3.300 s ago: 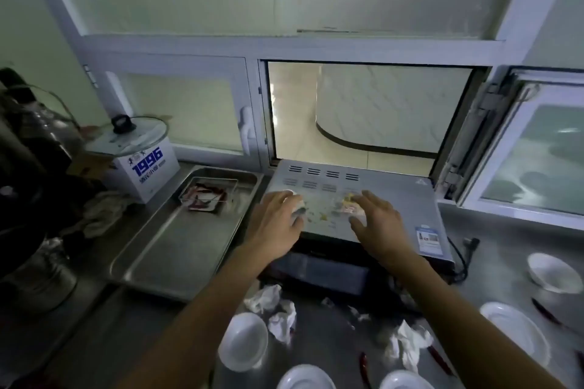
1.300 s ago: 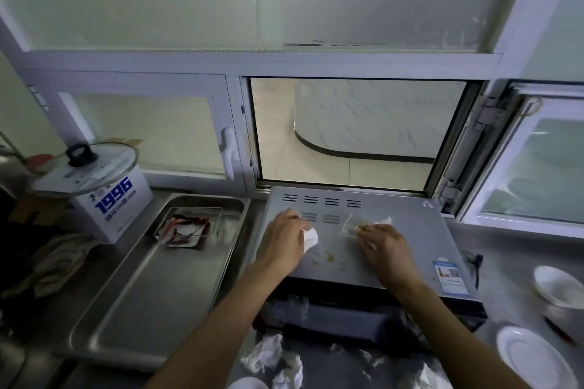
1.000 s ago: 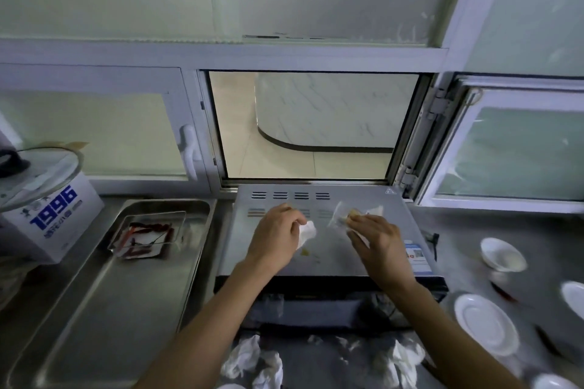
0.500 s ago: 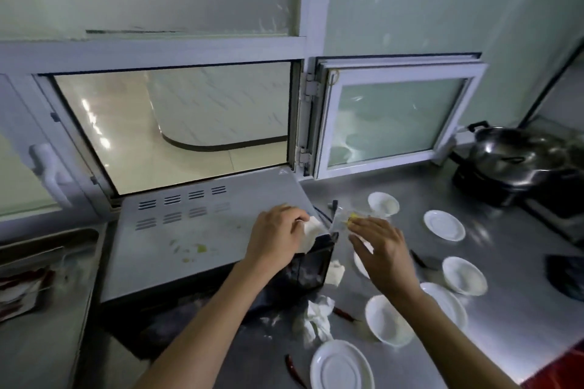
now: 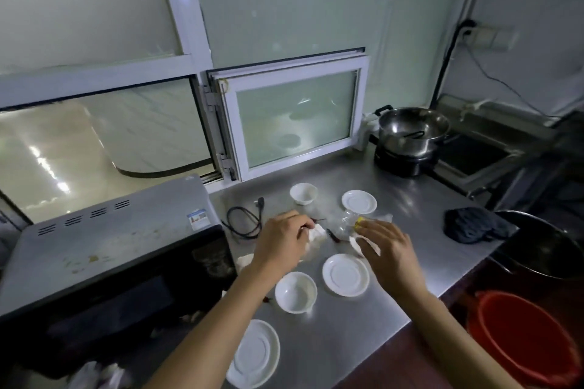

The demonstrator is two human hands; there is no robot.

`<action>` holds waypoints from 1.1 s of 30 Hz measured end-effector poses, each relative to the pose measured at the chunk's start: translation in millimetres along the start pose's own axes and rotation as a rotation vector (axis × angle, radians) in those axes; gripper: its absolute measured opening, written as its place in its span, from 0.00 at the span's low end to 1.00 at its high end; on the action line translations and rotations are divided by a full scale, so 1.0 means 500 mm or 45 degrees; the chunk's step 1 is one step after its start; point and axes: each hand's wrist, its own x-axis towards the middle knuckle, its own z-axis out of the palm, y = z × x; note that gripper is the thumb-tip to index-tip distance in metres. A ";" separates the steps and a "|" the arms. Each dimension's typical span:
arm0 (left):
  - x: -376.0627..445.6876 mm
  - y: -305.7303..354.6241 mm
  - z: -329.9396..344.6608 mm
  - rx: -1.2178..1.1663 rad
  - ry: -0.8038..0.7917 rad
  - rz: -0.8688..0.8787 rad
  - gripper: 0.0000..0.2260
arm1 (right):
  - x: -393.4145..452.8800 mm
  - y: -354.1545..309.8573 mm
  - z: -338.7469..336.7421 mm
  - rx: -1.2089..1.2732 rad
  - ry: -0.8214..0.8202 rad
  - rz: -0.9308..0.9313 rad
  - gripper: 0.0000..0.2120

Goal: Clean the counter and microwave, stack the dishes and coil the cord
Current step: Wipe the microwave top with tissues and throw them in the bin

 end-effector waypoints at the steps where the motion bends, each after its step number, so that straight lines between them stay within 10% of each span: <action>1: 0.003 0.027 0.018 0.008 -0.004 0.010 0.06 | -0.011 0.024 -0.022 -0.004 0.001 0.013 0.13; 33: 0.334 0.492 0.716 -0.329 -0.622 0.381 0.07 | -0.176 0.651 -0.347 -0.419 0.112 0.730 0.08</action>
